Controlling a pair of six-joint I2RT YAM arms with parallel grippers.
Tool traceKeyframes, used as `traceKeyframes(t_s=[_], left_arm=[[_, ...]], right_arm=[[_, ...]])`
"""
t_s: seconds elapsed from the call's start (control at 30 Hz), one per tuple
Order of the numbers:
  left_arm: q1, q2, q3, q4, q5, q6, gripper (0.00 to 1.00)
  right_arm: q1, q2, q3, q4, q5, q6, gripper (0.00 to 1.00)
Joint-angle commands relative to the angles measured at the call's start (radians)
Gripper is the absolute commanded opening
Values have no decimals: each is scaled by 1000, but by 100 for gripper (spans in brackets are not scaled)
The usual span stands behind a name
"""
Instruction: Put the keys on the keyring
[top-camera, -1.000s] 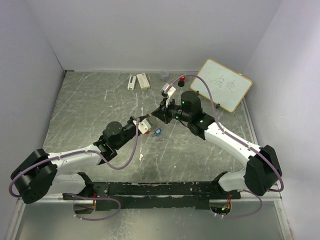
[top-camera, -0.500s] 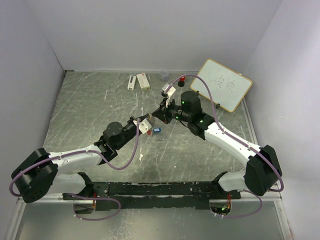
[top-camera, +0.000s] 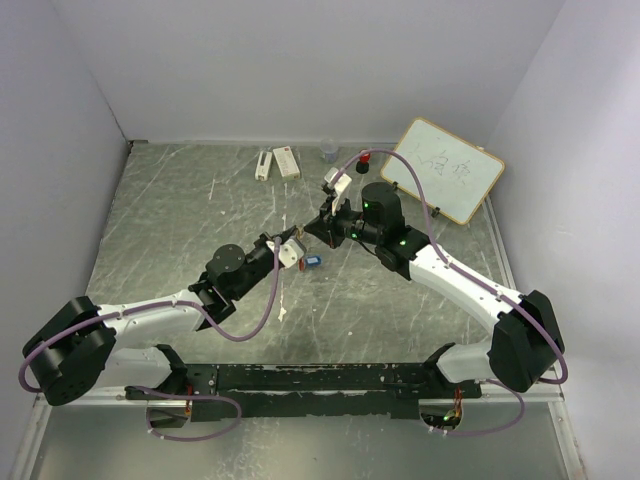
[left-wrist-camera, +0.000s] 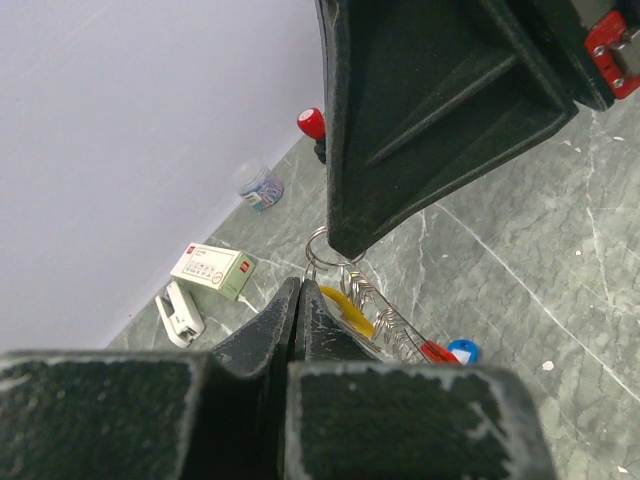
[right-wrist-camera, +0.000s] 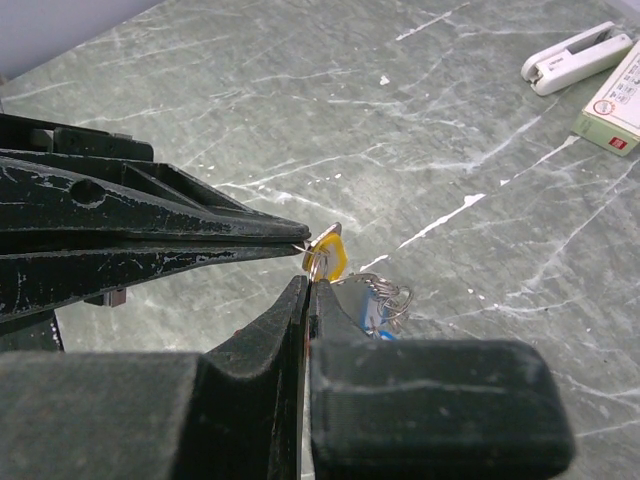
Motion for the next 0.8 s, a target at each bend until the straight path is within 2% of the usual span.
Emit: traceKeyframes(t_s=[0.0,0.7,0.77], left_arm=[[-5,-22,43,46,-34,23,7],[-7,-29,117,-8,-33,56,7],[-7,-32,123,-13,-34,60,7]], right_arm=[[7,-24,10,-24,4,-15,0],[6,0,107,-78,51,-34,0],[6,-2,107,-78,59,-34,4]])
